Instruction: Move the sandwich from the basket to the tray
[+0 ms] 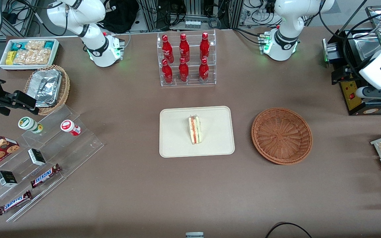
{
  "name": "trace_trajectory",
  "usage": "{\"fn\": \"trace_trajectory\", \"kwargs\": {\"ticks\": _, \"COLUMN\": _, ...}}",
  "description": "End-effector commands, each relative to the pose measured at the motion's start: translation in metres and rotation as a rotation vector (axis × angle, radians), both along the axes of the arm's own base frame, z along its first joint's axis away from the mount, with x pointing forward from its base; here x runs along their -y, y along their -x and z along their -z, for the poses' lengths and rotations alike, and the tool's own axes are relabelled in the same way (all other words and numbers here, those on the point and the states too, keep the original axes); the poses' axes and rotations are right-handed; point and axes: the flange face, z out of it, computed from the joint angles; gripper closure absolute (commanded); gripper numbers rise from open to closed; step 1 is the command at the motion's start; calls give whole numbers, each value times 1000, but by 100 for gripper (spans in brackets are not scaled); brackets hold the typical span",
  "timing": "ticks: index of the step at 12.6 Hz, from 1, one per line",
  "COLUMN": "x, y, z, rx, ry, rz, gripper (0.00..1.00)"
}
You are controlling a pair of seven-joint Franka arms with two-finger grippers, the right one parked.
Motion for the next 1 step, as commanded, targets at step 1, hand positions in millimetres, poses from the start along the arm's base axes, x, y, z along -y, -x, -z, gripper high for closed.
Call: {"fn": "trace_trajectory", "kwargs": {"ticks": 1, "x": -7, "y": 2, "z": -11, "rx": 26, "ry": 15, "rz": -18, "gripper": 0}}
